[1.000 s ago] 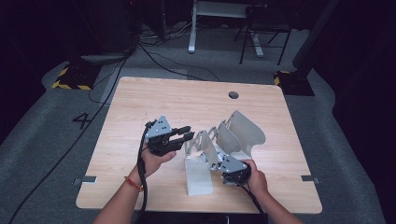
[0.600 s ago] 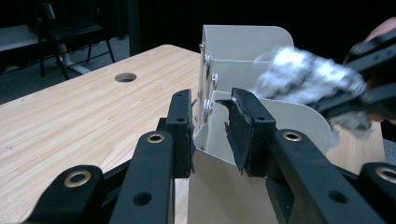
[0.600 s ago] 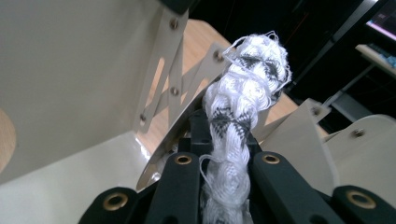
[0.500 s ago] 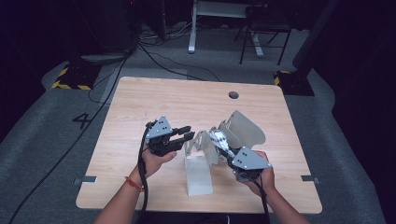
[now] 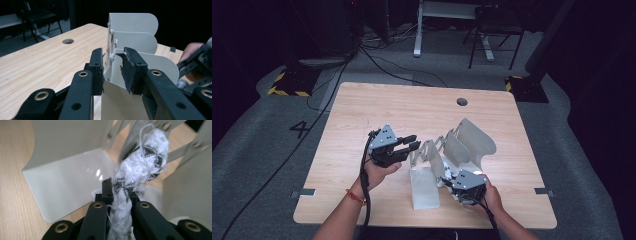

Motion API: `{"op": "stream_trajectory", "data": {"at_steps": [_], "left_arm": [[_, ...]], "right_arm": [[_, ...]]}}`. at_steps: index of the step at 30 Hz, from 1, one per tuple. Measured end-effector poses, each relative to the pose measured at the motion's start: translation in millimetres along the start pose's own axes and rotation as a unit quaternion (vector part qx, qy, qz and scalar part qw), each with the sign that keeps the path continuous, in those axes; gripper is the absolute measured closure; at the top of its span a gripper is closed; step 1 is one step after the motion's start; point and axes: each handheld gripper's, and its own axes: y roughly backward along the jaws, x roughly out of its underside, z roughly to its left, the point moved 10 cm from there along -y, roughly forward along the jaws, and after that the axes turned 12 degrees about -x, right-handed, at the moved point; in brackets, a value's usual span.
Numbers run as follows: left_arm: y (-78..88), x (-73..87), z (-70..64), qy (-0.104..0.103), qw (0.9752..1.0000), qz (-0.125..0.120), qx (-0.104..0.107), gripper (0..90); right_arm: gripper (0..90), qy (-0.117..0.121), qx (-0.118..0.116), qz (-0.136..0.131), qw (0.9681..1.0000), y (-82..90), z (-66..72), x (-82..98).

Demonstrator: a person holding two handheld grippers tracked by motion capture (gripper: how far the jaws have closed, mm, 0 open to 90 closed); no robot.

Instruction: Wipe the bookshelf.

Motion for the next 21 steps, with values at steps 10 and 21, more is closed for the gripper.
{"op": "stream_trajectory", "data": {"at_steps": [10, 21], "left_arm": [[-0.7, -0.1, 0.0, -0.001, 1.0000, -0.001, 0.002, 70.4], [-0.9, -0.1, -0.2, -0.002, 1.0000, -0.001, -0.003, 70.4]], "right_arm": [[84.6, -0.006, 0.016, -0.047, 0.9988, 21.0, -9.4, -19.9], [84.6, 0.000, 0.038, -0.094, 0.9948, 46.6, -8.9, -45.5]]}}
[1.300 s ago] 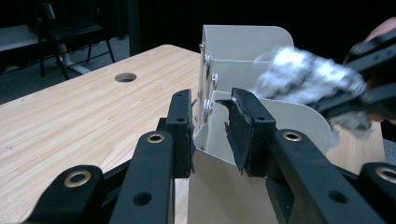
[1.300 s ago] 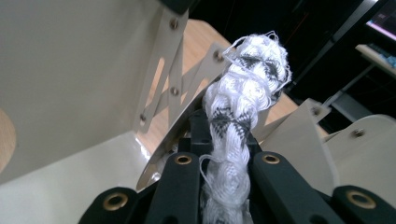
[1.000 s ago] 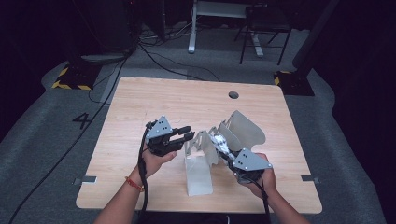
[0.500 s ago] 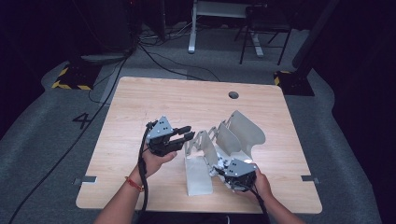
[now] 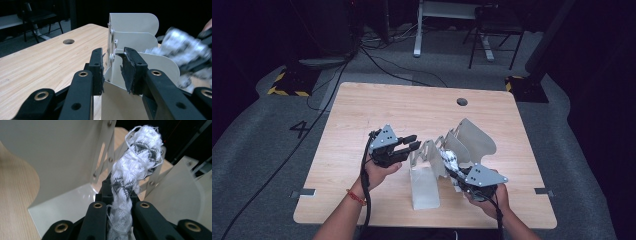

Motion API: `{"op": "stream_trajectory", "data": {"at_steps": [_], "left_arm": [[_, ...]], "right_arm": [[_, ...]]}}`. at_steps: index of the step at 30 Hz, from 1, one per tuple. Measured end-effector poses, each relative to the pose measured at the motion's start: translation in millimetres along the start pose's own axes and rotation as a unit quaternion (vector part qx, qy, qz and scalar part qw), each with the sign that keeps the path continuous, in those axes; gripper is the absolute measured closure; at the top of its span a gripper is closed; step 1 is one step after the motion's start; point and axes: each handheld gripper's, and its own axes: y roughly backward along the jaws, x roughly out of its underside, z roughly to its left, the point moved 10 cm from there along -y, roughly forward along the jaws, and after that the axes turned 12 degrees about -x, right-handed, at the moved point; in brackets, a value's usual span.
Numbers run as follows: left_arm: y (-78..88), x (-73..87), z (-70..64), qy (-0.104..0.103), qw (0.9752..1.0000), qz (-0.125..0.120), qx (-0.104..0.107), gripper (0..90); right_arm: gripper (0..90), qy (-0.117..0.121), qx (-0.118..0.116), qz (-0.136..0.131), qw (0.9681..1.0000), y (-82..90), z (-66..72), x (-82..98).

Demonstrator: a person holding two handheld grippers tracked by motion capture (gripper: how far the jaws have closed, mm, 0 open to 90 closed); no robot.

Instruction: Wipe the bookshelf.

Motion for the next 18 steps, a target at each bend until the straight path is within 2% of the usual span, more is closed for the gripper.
{"op": "stream_trajectory", "data": {"at_steps": [5, 9, 13, 18], "left_arm": [[0.2, 0.1, 0.3, 0.000, 1.0000, 0.000, 0.000, 70.4], [0.1, 0.1, 0.0, 0.002, 1.0000, -0.002, -0.001, 70.4], [0.1, 0.1, 0.2, 0.002, 1.0000, -0.002, -0.002, 70.4], [0.2, 0.3, 0.2, 0.002, 1.0000, -0.002, -0.001, 70.4]], "right_arm": [[84.7, -0.014, -0.023, 0.037, 0.9990, -19.6, 9.5, 24.9], [84.6, -0.015, -0.041, 0.073, 0.9964, -34.6, 17.6, 45.8], [84.6, -0.005, -0.047, 0.111, 0.9927, -46.3, 21.2, 64.7], [84.6, -0.009, -0.051, 0.113, 0.9922, -50.0, 21.1, 69.1]]}}
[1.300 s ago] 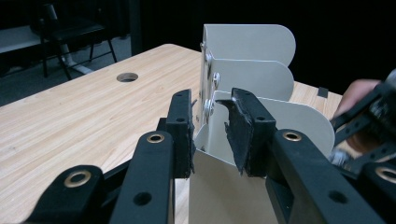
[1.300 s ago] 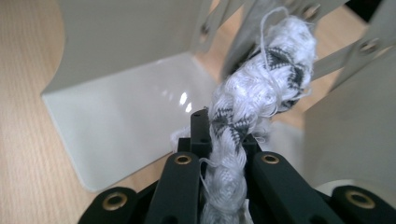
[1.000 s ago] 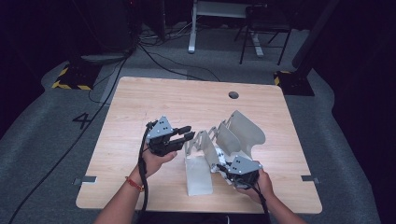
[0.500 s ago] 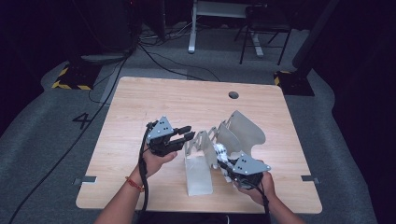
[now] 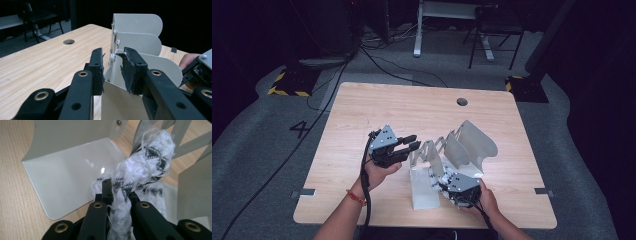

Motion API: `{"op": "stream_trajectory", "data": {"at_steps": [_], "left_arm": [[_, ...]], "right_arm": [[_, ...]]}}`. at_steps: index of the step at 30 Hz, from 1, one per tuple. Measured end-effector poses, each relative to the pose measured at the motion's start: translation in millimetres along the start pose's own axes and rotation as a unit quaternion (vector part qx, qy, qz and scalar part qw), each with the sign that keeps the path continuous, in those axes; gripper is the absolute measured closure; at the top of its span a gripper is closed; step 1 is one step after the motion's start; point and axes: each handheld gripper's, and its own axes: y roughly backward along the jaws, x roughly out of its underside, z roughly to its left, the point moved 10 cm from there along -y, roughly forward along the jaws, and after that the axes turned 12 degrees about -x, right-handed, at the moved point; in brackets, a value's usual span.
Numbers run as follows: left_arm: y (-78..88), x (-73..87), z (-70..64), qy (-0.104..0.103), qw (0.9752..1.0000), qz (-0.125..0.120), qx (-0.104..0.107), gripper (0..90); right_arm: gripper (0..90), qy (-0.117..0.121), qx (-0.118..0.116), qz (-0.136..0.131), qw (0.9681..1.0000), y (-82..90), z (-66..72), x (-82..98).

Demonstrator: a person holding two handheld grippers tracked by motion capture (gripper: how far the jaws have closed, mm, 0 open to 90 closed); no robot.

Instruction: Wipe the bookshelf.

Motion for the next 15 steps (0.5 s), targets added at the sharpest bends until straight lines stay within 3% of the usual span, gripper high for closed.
{"op": "stream_trajectory", "data": {"at_steps": [4, 8, 12, 15], "left_arm": [[0.0, 0.0, -0.1, 0.001, 1.0000, 0.000, 0.000, 70.4], [-0.1, 0.0, -0.1, 0.002, 1.0000, -0.001, 0.001, 70.4], [-0.1, 0.0, -0.2, 0.003, 1.0000, -0.001, 0.000, 70.4], [-0.1, 0.1, -0.4, 0.004, 1.0000, -0.002, 0.000, 70.4]], "right_arm": [[84.7, 0.005, 0.018, -0.018, 0.9997, 11.3, -4.8, -9.5], [84.7, 0.005, 0.043, -0.066, 0.9969, 37.6, -12.7, -32.5], [84.7, 0.014, 0.076, -0.122, 0.9895, 67.2, -20.7, -55.8], [84.7, 0.012, 0.081, -0.157, 0.9843, 86.8, -21.8, -67.3]]}}
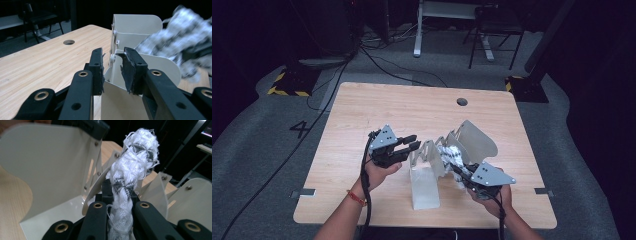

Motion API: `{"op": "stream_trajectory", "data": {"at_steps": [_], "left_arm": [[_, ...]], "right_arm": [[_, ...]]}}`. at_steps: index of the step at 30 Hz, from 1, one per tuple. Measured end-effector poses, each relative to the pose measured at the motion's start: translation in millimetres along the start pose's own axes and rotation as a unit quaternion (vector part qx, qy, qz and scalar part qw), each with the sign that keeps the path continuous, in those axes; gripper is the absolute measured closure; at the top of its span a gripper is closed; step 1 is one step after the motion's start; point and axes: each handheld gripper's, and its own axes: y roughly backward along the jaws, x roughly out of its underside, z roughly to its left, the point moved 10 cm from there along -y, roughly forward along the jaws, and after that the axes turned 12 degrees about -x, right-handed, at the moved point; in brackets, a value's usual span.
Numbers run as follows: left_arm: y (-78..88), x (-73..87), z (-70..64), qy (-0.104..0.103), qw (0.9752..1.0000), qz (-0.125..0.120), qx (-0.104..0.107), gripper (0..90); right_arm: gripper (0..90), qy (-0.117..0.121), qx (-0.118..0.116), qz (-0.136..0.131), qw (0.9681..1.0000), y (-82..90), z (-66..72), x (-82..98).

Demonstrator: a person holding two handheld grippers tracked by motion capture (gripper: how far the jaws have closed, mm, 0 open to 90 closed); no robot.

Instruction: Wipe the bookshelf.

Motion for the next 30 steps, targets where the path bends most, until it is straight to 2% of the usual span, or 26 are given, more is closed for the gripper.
{"op": "stream_trajectory", "data": {"at_steps": [2, 5, 6, 9, 11, 14, 17, 19, 22, 24, 28, 30], "left_arm": [[0.0, 0.1, 0.2, -0.001, 1.0000, 0.000, 0.001, 70.4], [-0.4, -0.1, 0.3, -0.001, 1.0000, -0.002, 0.000, 70.4], [-0.4, -0.1, 0.1, -0.002, 1.0000, -0.001, 0.000, 70.4], [-0.4, -0.1, 0.2, -0.001, 1.0000, -0.001, 0.001, 70.4], [-0.7, -0.1, -0.1, -0.001, 1.0000, -0.001, 0.002, 70.4], [-0.8, -0.2, -0.1, 0.000, 1.0000, 0.000, 0.002, 70.4], [-1.0, -0.2, 0.2, 0.002, 1.0000, 0.000, 0.002, 70.4], [-1.1, -0.2, -0.1, 0.003, 1.0000, 0.001, 0.004, 70.4], [-1.3, -0.3, -0.4, 0.005, 1.0000, 0.001, 0.003, 70.3], [-1.5, -0.5, -0.3, 0.002, 1.0000, 0.002, 0.004, 70.3], [-2.5, -1.3, -1.1, -0.008, 0.9999, 0.011, 0.000, 70.4], [-3.9, -1.8, -1.6, -0.011, 0.9998, 0.014, -0.004, 70.5]], "right_arm": [[84.7, 0.002, -0.004, -0.008, 1.0000, 6.2, 1.9, -4.8], [84.7, 0.011, -0.010, 0.001, 0.9999, 8.4, 8.9, -3.8], [84.7, 0.012, -0.021, 0.000, 0.9997, 9.5, 15.2, -4.0], [84.7, 0.035, -0.035, 0.000, 0.9988, 14.5, 32.8, -10.7], [84.7, 0.039, -0.042, -0.005, 0.9984, 16.4, 43.0, -18.6], [84.6, 0.042, -0.051, -0.004, 0.9978, 11.9, 55.3, -25.3], [84.6, 0.055, -0.046, 0.015, 0.9973, -0.3, 61.3, -21.3], [84.5, 0.045, -0.050, 0.036, 0.9971, -13.8, 62.5, -12.1], [84.5, 0.041, -0.043, 0.066, 0.9961, -29.7, 60.3, 2.3], [84.5, 0.041, -0.030, 0.082, 0.9953, -36.8, 54.7, 10.7], [84.5, 0.019, -0.015, 0.089, 0.9958, -40.3, 38.8, 18.3], [84.6, 0.015, -0.008, 0.090, 0.9958, -40.3, 33.3, 19.2]]}}
